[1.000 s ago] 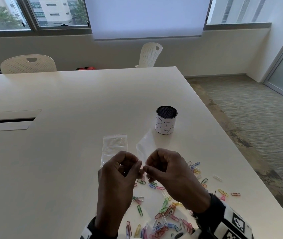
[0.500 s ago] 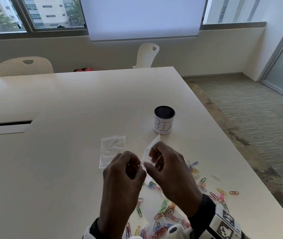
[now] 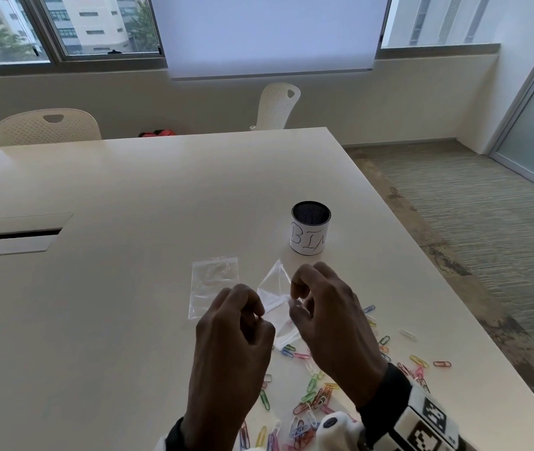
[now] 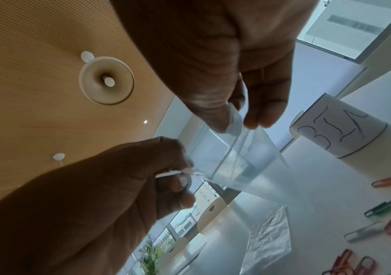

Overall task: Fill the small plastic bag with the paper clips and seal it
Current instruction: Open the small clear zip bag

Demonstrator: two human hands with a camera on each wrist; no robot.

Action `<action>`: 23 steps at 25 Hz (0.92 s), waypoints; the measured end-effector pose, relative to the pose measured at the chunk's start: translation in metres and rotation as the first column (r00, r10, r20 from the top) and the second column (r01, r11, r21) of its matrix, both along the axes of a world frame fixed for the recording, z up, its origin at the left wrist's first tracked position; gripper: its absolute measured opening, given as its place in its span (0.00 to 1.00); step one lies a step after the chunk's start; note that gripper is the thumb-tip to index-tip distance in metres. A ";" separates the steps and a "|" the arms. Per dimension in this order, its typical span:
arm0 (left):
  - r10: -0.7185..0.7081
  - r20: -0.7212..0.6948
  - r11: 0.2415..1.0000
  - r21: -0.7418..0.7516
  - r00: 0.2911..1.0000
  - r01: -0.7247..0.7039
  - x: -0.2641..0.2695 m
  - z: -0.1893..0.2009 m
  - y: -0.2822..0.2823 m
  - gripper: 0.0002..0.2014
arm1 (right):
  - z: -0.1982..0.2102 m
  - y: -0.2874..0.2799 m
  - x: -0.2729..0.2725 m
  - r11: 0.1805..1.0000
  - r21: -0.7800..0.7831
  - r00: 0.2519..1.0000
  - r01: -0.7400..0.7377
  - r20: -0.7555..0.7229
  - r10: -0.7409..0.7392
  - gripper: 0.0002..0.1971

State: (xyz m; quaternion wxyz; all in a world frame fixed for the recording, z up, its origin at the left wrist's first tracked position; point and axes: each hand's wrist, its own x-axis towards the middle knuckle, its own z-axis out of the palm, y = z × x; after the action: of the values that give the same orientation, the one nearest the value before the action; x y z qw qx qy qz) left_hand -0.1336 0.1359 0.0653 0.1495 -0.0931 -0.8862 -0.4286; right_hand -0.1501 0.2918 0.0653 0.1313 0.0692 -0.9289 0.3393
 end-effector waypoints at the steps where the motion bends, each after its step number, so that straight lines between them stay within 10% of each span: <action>1: -0.040 -0.001 0.999 0.029 0.999 0.040 0.001 0.002 -0.004 0.15 | 0.002 0.004 -0.002 0.999 -0.036 1.000 0.014 0.003 -0.014 0.15; 7: -0.318 0.087 0.912 -0.243 0.944 0.330 -0.007 0.001 -0.034 0.57 | 0.028 0.026 -0.004 0.946 -0.291 0.981 -0.140 0.089 0.172 0.06; 12: -0.295 -0.015 0.893 -0.360 0.956 0.270 -0.021 -0.018 -0.028 0.60 | 0.036 0.029 -0.004 0.905 -0.258 0.918 -0.338 0.122 0.378 0.05; 23: -0.294 0.098 0.915 -0.260 0.951 0.310 -0.018 -0.024 -0.028 0.62 | 0.030 0.020 -0.007 0.976 -0.097 0.981 -0.193 -0.054 0.189 0.07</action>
State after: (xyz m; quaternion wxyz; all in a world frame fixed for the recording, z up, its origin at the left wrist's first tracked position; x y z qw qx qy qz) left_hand -0.1512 0.1079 0.0413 0.0419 -0.2363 -0.9155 -0.3231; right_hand -0.1573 0.3115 0.0953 0.1222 0.1589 -0.8963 0.3955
